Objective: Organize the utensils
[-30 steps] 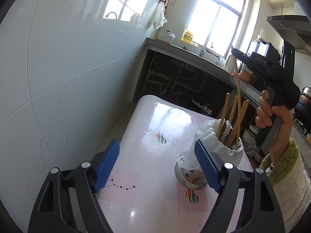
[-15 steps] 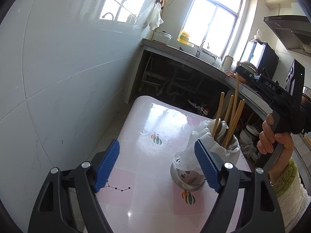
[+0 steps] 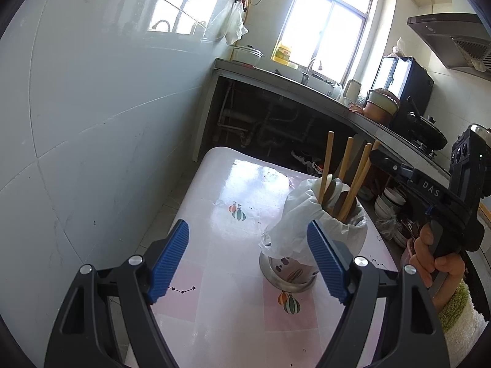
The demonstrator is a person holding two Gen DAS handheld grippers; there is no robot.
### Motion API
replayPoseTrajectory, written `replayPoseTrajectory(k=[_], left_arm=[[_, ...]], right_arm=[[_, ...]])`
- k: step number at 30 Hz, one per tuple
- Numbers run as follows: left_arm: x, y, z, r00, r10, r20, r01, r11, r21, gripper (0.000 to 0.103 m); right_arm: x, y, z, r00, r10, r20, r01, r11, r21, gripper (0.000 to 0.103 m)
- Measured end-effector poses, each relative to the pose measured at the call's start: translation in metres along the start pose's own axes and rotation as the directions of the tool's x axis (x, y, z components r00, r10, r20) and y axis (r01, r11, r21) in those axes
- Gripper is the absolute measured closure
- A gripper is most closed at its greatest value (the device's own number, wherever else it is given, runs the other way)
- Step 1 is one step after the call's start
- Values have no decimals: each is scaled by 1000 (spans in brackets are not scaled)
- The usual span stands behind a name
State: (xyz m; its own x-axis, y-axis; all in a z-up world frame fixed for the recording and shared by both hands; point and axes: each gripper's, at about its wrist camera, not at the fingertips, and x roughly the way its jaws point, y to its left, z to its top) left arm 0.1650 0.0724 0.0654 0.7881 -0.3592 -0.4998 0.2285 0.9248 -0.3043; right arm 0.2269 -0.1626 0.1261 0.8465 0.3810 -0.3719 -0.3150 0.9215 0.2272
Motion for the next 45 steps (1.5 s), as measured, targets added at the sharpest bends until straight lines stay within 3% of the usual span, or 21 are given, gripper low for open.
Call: replayPoseTrajectory(k=[5,9,17,21,25,32,39,45], left_arm=[[-3,-6,-4,1000,0,-7,0,1000,18,23],[-7,-14,-7,1000,8,-10,-8,999,33,20],[-13,-37,-20,999,2,-42,1,998,69,9],[-13,-58,-33,998,19,-61,-12,993,119,6],[-14,-71,-44,995,74,-72,-64,989,133,6],[-23,-84,-62,975,206,-79,-195,972,129,6],[-42,-91,-75,957,280,-79,-267,953,142,6],[-62,-105,-84,944,330,-2,-323,926,197,6]], right_arm=[[-5,0,-7,999,-6,-33,6,1000,9,96],[-23,0,-8,1000,-1,-18,1,1000,19,72],[-70,2,-30,1000,-1,-7,2,998,56,49],[-90,7,-52,997,-70,-41,72,996,52,34],[-101,11,-76,980,-169,-106,173,985,25,23],[-125,11,-108,943,-279,-183,282,959,-10,16],[-160,11,-121,917,-368,-151,372,928,-4,8],[-184,5,-126,895,-429,-123,435,900,32,8]])
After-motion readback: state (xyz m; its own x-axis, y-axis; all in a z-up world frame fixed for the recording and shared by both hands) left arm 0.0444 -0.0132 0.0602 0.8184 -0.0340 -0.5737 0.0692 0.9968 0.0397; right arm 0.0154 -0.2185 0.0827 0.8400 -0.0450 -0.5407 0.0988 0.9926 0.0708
